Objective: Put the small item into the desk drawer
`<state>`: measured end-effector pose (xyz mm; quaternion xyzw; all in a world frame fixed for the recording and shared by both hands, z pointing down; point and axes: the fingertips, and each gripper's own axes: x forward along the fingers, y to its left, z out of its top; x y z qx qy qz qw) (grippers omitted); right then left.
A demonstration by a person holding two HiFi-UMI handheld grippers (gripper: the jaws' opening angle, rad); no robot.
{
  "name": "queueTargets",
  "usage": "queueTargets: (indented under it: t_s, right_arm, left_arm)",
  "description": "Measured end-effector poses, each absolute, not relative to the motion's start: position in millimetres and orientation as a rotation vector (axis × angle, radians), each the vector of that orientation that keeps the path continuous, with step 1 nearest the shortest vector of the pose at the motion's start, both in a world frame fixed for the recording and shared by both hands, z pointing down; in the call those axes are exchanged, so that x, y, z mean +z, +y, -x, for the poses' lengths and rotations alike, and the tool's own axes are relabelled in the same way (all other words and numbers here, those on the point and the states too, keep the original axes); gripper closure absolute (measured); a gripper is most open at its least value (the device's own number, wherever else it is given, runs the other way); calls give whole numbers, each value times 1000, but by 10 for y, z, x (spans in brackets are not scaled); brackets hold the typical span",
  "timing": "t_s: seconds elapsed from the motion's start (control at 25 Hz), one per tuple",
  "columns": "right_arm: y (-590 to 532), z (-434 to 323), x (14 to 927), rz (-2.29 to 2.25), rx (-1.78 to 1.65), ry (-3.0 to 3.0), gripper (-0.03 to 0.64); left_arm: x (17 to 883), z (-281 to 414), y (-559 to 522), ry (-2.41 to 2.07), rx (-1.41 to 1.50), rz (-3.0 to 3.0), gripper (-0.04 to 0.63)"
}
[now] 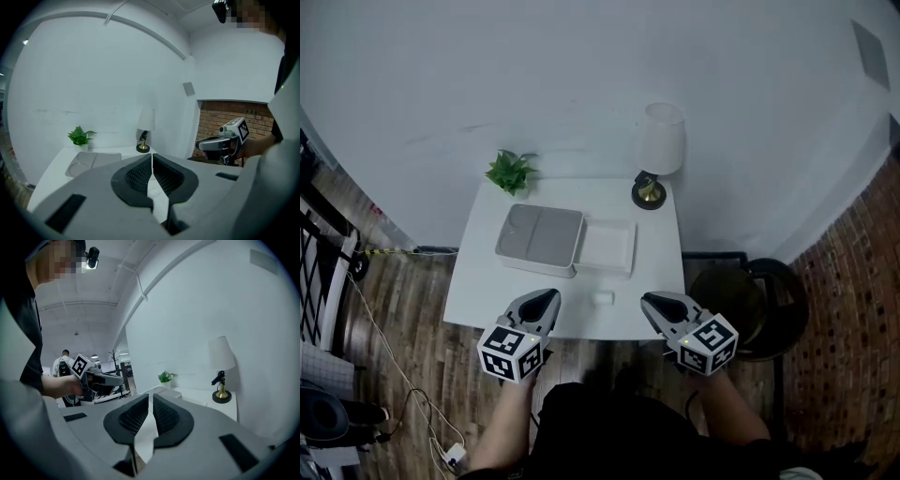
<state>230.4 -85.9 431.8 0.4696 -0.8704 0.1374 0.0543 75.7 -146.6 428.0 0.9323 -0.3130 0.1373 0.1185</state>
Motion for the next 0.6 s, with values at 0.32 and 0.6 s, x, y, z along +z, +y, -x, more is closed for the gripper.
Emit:
queueTargets:
  t_s: [0.32, 0.6]
  right_arm:
    - [-1029, -2087, 4425, -1330, 385, -2600, 558]
    - [-1287, -1741, 4692, -1269, 401, -2479, 522]
  left_arm:
    - [4359, -625, -1730, -930, 356, -2719, 578]
    - [4497, -366, -2058, -850, 384, -2726, 578]
